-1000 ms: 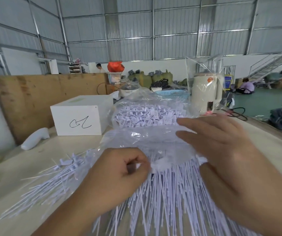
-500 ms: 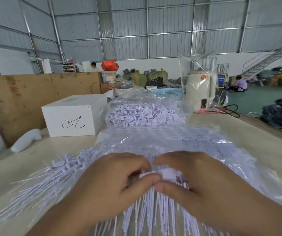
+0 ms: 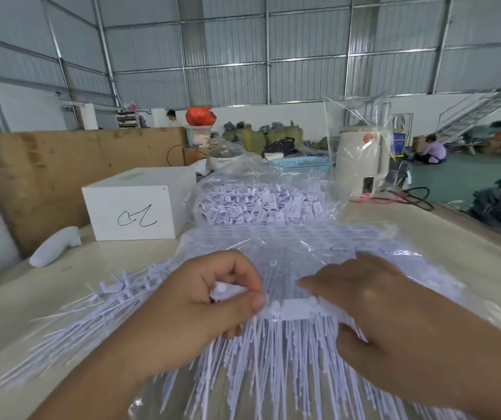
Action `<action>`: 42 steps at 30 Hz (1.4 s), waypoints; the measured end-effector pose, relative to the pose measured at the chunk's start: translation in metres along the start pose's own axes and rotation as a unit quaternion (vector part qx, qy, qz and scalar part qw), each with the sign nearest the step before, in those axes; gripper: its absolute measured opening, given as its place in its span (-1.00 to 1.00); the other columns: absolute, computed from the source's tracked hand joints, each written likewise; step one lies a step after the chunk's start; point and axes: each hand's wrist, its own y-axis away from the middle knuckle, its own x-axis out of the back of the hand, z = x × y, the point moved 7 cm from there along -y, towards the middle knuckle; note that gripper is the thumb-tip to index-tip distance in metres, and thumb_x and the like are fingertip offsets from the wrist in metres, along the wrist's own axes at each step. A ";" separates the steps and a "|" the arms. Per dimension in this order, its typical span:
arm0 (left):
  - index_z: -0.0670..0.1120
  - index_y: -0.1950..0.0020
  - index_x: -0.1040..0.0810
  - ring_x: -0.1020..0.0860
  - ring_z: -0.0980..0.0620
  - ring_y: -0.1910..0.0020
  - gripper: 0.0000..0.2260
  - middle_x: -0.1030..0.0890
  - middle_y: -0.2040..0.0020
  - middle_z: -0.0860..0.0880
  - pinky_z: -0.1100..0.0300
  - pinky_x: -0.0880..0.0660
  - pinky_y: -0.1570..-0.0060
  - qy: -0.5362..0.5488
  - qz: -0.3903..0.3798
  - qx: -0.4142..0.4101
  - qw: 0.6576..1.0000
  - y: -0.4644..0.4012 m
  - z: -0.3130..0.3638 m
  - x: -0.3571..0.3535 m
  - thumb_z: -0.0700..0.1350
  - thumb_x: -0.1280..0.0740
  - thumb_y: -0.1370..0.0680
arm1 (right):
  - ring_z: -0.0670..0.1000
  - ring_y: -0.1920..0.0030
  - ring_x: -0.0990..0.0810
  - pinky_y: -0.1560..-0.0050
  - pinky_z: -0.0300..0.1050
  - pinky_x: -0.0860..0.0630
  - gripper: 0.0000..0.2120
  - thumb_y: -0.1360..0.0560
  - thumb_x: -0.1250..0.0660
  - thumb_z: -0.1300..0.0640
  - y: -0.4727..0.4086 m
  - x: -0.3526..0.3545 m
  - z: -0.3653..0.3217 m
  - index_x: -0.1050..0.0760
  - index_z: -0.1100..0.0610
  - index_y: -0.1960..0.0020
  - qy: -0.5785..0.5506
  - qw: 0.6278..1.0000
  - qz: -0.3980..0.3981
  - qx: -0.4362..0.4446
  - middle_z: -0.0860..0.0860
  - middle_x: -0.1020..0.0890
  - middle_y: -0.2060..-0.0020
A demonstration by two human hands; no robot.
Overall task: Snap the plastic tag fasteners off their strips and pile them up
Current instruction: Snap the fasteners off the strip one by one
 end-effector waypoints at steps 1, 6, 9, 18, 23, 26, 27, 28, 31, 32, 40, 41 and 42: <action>0.04 0.26 -0.59 -0.53 0.07 0.42 -0.87 -0.55 0.39 0.04 0.25 -0.47 0.36 0.013 -0.002 -0.003 1.000 0.000 0.002 0.001 0.06 -0.47 -0.35 | -0.13 -0.23 -0.41 -0.53 -0.07 0.13 -0.48 -0.42 -0.17 0.10 -0.001 0.001 -0.002 -0.36 -0.14 -0.36 0.039 0.999 0.007 0.005 -0.21 -0.49 -0.13; -0.01 0.36 -0.56 -0.52 0.03 0.44 -0.79 -0.53 0.44 -0.02 0.21 -0.46 0.35 0.028 -0.023 0.014 0.999 0.002 0.003 0.002 0.05 -0.54 -0.27 | 0.05 0.06 -0.59 -0.17 0.10 -0.53 -0.51 -0.15 -0.40 0.41 -0.006 0.012 -0.021 -0.63 0.06 -0.02 0.078 0.993 0.078 0.044 -0.06 -0.62 0.10; 0.01 0.37 -0.55 -0.54 -0.01 0.46 -0.77 -0.56 0.43 -0.02 0.24 -0.47 0.35 0.018 -0.070 0.064 0.995 0.003 -0.004 -0.001 0.10 -0.53 -0.28 | -0.12 0.02 -0.43 0.03 -0.16 -0.44 -0.65 -0.43 -0.17 0.30 -0.005 -0.006 -0.025 -0.45 -0.05 -0.11 0.002 0.999 -0.006 0.052 -0.17 -0.44 0.03; -0.02 0.35 -0.56 -0.54 -0.03 0.46 -0.74 -0.60 0.39 -0.08 0.15 -0.50 0.36 0.090 0.007 -0.002 0.996 -0.001 0.007 0.000 0.14 -0.42 -0.37 | -0.11 0.04 -0.44 0.04 -0.20 -0.22 -0.80 -0.62 -0.03 -0.10 -0.005 -0.001 -0.016 -0.39 -0.14 -0.13 0.028 0.996 0.075 0.032 -0.20 -0.37 0.12; 0.02 0.35 -0.61 -0.55 0.01 0.50 -0.59 -0.63 0.36 -0.03 0.25 -0.47 0.35 0.137 -0.065 0.010 0.988 -0.001 0.006 -0.005 0.36 -0.39 -0.37 | -0.11 0.21 -0.46 0.24 -0.19 -0.41 -0.92 -0.57 -0.21 0.05 -0.005 0.002 -0.008 -0.39 -0.15 0.03 -0.118 0.986 0.118 0.002 -0.20 -0.47 0.19; 0.02 0.35 -0.61 -0.54 0.04 0.50 -0.68 -0.61 0.38 -0.03 0.22 -0.50 0.30 0.163 -0.146 0.039 0.975 0.003 0.002 -0.011 0.24 -0.45 -0.41 | -0.05 0.40 -0.42 0.40 -0.09 -0.35 -0.96 -0.48 -0.26 0.03 -0.005 0.002 -0.002 -0.45 -0.03 0.14 -0.238 0.967 0.092 -0.002 -0.06 -0.48 0.34; 0.03 0.37 -0.60 -0.54 0.06 0.49 -0.74 -0.59 0.40 -0.01 0.20 -0.52 0.29 0.156 -0.167 0.041 0.973 0.005 0.001 -0.013 0.15 -0.50 -0.40 | -0.02 0.42 -0.39 0.41 -0.03 -0.34 -0.92 -0.45 -0.26 0.01 -0.005 0.002 -0.002 -0.47 0.01 0.15 -0.272 0.959 0.079 0.002 0.00 -0.47 0.36; 0.05 0.39 -0.57 -0.53 0.09 0.48 -0.77 -0.56 0.43 0.02 0.21 -0.52 0.29 0.150 -0.182 0.040 0.971 0.006 0.001 -0.014 0.06 -0.54 -0.37 | 0.02 0.41 -0.39 0.41 -0.03 -0.34 -0.88 -0.44 -0.27 -0.02 -0.005 0.001 -0.003 -0.47 0.03 0.16 -0.300 0.952 0.065 0.004 0.02 -0.46 0.38; 0.09 0.47 -0.43 -0.49 0.20 0.49 -0.64 -0.48 0.49 0.11 0.34 -0.43 0.38 0.144 -0.197 0.038 0.969 0.007 0.001 -0.018 -0.20 -0.56 -0.33 | -0.04 0.38 -0.39 0.33 -0.08 -0.32 -0.76 -0.40 -0.31 -0.17 -0.006 -0.008 -0.004 -0.49 0.00 0.13 -0.367 0.930 0.009 0.005 -0.03 -0.44 0.40; 0.08 0.48 -0.39 -0.49 0.18 0.50 -0.61 -0.46 0.50 0.10 0.34 -0.42 0.40 0.129 -0.188 0.036 0.973 0.006 0.000 -0.019 -0.23 -0.55 -0.32 | -0.05 0.35 -0.40 0.29 -0.09 -0.32 -0.71 -0.40 -0.31 -0.22 -0.007 -0.013 -0.005 -0.50 0.00 0.10 -0.384 0.923 -0.013 0.005 -0.05 -0.44 0.38; 0.04 0.52 -0.29 -0.45 0.03 0.55 -0.61 -0.28 0.52 0.04 0.27 -0.38 0.49 0.079 -0.046 0.011 0.996 -0.003 -0.002 -0.020 -0.04 -0.50 -0.30 | -0.16 0.48 -0.35 0.44 -0.28 -0.25 -0.72 -0.49 -0.29 -0.22 -0.015 -0.020 -0.009 -0.44 -0.01 0.18 -0.330 0.941 0.067 -0.035 -0.11 -0.43 0.49; 0.04 0.52 -0.28 -0.45 0.02 0.56 -0.60 -0.27 0.52 0.04 0.28 -0.35 0.49 0.083 -0.020 0.005 0.996 -0.004 -0.002 -0.019 -0.03 -0.50 -0.29 | -0.14 0.49 -0.35 0.44 -0.28 -0.26 -0.74 -0.51 -0.29 -0.17 -0.014 -0.018 -0.007 -0.42 0.01 0.18 -0.318 0.943 0.088 -0.043 -0.13 -0.42 0.50; 0.03 0.52 -0.27 -0.45 0.02 0.57 -0.60 -0.26 0.52 0.05 0.29 -0.34 0.49 0.089 0.005 -0.002 0.996 -0.005 -0.002 -0.019 -0.03 -0.51 -0.29 | -0.13 0.49 -0.34 0.44 -0.28 -0.27 -0.75 -0.53 -0.30 -0.13 -0.014 -0.017 -0.006 -0.41 0.02 0.19 -0.315 0.942 0.107 -0.050 -0.14 -0.41 0.51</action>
